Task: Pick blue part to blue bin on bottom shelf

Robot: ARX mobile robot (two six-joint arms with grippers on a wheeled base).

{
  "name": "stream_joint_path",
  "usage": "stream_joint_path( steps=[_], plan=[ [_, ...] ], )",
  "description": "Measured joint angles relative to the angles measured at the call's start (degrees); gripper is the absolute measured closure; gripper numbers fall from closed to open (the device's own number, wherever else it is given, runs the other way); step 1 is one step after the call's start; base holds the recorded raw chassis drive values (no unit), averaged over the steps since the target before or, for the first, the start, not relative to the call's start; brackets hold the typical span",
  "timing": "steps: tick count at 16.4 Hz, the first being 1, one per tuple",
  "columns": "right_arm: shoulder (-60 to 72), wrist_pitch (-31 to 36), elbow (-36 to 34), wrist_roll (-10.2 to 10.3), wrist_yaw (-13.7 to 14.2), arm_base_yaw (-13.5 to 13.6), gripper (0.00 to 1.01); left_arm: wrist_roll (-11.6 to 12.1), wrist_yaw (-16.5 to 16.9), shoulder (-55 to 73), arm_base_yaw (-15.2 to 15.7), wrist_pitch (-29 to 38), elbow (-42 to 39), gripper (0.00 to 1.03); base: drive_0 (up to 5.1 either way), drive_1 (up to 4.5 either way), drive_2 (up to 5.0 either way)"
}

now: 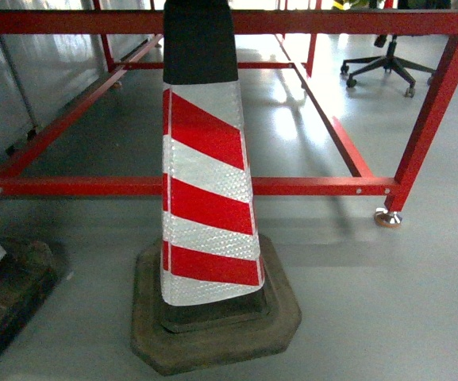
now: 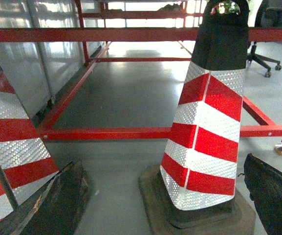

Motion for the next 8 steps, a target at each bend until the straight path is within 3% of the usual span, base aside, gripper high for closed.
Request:
stream_joint_path(
  steps=[8],
  plan=[
    [0.0,0.0,0.0,0.0,0.0,0.0,0.03,0.0,0.0,0.0,0.0,0.0,0.0,0.05,0.0,0.0,0.0]
  ],
)
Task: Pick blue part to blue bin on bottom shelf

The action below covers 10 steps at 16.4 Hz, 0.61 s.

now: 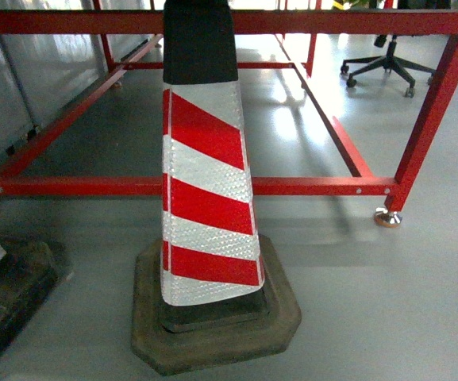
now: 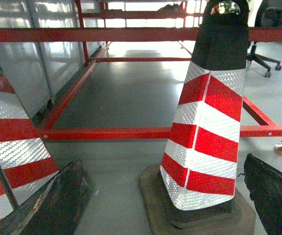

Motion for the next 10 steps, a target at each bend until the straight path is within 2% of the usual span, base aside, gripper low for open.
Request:
stream_joint_path(
  steps=[10],
  plan=[
    [0.0,-0.1,0.0,0.0,0.0,0.0,0.03,0.0,0.0,0.0,0.0,-0.1,0.0,0.05,0.0,0.0,0.0]
  ],
)
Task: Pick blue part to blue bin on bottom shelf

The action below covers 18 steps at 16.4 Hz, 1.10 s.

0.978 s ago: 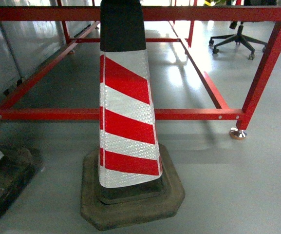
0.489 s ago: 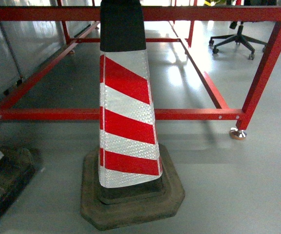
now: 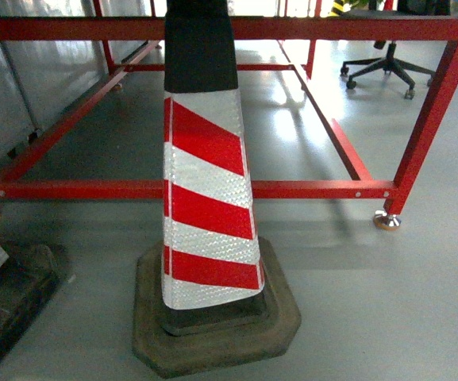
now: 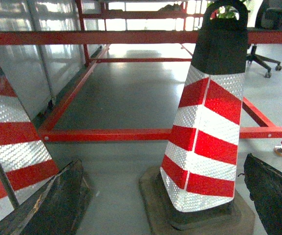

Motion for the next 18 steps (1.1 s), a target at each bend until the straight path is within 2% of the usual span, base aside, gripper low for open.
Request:
stream_joint_path(
  steps=[18],
  plan=[
    [0.0,0.0,0.0,0.0,0.0,0.0,0.03,0.6,0.0,0.0,0.0,0.1,0.0,0.05,0.0,0.0,0.0]
  ],
)
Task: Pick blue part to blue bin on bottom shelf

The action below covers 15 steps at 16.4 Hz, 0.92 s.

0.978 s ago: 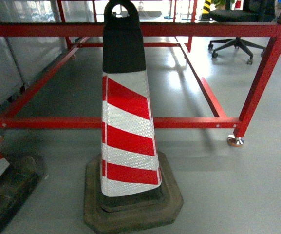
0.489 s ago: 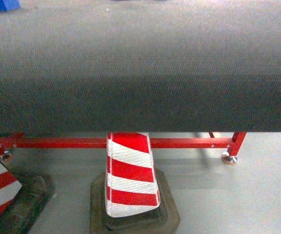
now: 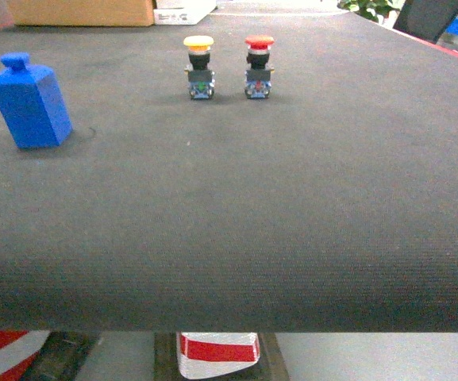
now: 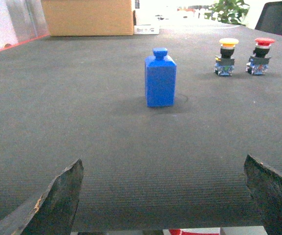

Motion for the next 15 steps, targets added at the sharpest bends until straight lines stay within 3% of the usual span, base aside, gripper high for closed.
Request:
stream_joint_path(
  steps=[15],
  plan=[
    [0.0,0.0,0.0,0.0,0.0,0.0,0.03,0.0,0.0,0.0,0.0,0.0,0.0,0.05,0.0,0.0,0.0]
  ],
)
